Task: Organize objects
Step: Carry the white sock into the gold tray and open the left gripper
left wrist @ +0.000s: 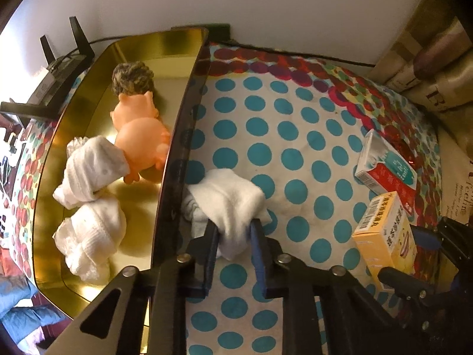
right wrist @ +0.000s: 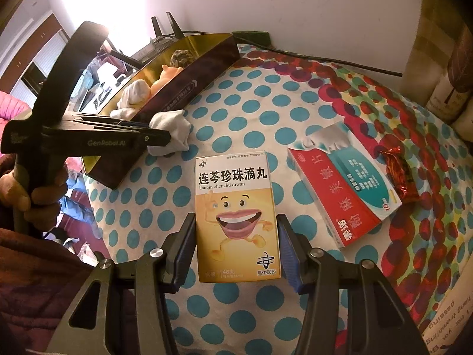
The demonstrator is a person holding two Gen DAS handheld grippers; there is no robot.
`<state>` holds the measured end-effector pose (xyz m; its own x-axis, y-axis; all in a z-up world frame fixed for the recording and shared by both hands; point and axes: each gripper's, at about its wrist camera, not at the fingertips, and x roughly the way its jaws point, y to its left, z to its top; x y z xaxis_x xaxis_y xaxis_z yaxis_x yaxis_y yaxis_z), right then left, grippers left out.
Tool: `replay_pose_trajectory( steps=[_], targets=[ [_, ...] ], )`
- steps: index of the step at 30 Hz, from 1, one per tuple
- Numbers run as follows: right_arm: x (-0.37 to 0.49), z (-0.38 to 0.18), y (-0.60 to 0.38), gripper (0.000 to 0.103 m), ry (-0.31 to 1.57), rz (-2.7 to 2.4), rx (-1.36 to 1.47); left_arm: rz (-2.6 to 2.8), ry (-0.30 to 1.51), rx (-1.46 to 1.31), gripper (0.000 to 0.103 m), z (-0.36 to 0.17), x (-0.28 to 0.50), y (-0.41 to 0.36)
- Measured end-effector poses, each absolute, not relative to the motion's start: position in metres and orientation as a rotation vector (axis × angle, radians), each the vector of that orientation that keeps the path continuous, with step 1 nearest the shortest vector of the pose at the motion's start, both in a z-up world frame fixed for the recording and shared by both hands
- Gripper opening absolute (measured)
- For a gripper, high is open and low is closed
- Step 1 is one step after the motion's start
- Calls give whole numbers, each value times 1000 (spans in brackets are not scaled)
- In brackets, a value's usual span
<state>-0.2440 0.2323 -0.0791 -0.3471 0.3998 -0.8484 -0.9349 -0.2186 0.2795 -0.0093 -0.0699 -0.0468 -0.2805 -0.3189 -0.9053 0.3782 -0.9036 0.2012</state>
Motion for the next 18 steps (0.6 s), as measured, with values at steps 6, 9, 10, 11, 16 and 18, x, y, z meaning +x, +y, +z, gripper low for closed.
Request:
replay_pose_trajectory(
  steps=[6,9,10,11,16,18],
  targets=[
    [-243,-79,235,50,1006,1741,-787,-2298,50,1530,17,-30,-6,-60],
    [-243,-79,236,50,1006,1739,-784,-2326,28,1514,17,-21,-5,-55],
    [-244,-79,237,50,1006,1737,-783,-2334,28,1509,17,-18,-4,-54],
    [-243,-79,237,50,1007,1737,-782,-2347,27,1504,17,-14,-3,-54],
    [-242,-80,239,50,1008,1734,-772,-2363,7,1449,17,6,4,-54],
    [-243,-80,242,50,1008,1737,-770,-2373,32,1433,17,16,11,-58]
  ],
)
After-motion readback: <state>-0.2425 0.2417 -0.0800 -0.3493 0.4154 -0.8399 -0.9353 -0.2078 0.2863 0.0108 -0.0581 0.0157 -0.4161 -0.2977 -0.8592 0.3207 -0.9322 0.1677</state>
